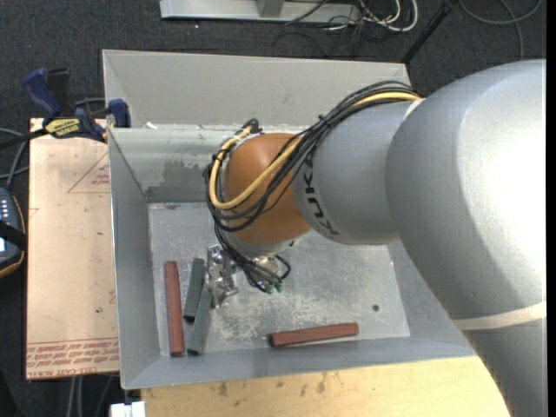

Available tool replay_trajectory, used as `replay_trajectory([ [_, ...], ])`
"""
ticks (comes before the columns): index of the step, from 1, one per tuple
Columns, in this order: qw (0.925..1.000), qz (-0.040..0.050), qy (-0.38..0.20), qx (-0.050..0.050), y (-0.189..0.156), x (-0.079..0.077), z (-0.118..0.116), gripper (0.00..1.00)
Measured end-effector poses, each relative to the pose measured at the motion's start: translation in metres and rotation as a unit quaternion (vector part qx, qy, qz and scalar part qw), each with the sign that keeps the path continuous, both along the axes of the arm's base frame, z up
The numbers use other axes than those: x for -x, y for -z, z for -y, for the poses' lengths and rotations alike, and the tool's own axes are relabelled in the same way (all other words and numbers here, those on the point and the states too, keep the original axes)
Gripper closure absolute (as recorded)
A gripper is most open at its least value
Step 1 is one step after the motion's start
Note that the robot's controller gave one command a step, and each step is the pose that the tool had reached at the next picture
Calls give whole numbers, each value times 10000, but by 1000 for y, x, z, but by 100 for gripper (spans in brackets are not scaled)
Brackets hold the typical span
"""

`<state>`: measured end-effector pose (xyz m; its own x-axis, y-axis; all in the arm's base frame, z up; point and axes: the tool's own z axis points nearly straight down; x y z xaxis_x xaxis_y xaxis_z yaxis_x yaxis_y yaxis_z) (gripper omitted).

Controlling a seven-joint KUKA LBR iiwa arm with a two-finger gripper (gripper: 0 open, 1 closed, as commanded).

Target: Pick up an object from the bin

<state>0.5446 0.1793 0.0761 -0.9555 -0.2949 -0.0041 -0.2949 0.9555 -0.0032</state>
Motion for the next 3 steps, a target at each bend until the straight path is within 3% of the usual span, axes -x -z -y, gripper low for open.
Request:
replay_trajectory([
  [1,9998,-18,205,-14,-13,19,-21,100],
  [2,10000,-19,35,-18,-5,15,-21,100],
  [3,10000,-3,-16,-28,1,21,-22,0],
])
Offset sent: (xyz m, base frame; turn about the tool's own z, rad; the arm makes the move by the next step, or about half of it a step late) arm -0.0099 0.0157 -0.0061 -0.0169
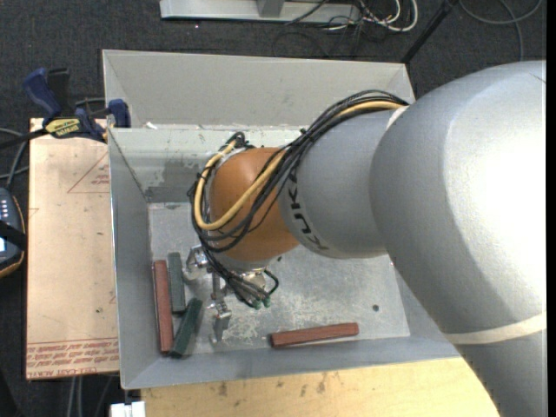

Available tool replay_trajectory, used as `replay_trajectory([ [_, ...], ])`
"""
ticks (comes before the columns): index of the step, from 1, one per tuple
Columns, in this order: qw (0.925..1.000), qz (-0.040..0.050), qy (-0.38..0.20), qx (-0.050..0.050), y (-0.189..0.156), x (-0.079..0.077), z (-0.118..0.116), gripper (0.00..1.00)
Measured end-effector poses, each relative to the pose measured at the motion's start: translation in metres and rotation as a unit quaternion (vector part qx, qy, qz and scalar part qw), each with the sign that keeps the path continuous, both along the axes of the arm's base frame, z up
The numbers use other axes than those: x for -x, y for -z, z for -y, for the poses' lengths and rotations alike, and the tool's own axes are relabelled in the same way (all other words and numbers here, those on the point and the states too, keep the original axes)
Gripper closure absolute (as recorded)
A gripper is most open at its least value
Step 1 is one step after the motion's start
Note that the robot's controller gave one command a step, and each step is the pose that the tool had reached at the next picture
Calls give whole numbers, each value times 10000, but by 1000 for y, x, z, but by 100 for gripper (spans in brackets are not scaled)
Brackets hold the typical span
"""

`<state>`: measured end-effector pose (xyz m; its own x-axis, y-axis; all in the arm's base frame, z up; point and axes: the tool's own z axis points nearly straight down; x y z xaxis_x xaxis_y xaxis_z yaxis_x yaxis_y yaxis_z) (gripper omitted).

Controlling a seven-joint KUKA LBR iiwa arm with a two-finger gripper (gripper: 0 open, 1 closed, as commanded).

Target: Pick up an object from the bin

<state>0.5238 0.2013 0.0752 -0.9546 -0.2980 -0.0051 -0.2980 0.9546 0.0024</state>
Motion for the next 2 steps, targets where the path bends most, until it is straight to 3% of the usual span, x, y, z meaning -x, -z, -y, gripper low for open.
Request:
replay_trajectory([
  [1,10000,1,2,-1,0,0,0,0],
  [2,9634,87,-2677,45,-2,0,-34,100],
])
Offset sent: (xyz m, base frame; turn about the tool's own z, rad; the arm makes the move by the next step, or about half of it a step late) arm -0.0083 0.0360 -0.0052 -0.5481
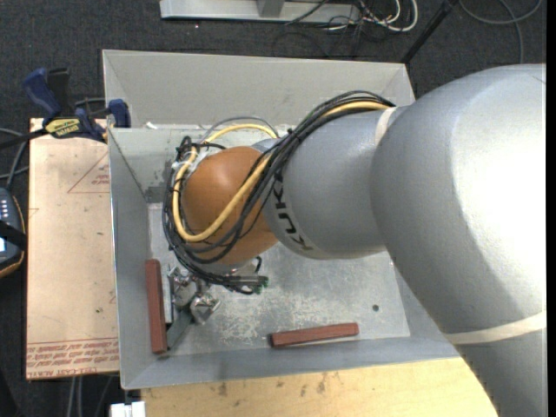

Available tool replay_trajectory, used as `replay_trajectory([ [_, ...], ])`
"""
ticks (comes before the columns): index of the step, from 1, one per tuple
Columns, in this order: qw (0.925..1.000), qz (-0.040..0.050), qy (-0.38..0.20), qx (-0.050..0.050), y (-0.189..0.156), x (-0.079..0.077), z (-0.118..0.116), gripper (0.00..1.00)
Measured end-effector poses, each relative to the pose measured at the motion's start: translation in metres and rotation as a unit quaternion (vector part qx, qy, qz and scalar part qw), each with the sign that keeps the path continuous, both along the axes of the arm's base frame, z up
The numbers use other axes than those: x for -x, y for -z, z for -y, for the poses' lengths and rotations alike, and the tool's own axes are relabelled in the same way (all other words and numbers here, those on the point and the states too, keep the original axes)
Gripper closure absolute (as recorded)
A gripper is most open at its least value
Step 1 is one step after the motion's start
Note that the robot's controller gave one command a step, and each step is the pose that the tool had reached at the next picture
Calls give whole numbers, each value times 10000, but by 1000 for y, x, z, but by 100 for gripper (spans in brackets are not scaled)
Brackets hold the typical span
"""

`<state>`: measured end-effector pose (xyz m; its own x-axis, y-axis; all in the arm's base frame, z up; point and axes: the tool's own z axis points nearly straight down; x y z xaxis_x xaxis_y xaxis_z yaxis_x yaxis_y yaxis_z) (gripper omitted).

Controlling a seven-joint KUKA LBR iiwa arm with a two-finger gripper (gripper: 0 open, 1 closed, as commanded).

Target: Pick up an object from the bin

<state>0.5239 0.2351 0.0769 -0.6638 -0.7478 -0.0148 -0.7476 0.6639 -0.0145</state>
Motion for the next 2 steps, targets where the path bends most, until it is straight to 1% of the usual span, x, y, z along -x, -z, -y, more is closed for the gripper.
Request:
replay_trajectory([
  [1,10000,-1,2,-1,0,0,0,100],
  [2,10000,-73,12,-13,-153,-26,-3,100],
])
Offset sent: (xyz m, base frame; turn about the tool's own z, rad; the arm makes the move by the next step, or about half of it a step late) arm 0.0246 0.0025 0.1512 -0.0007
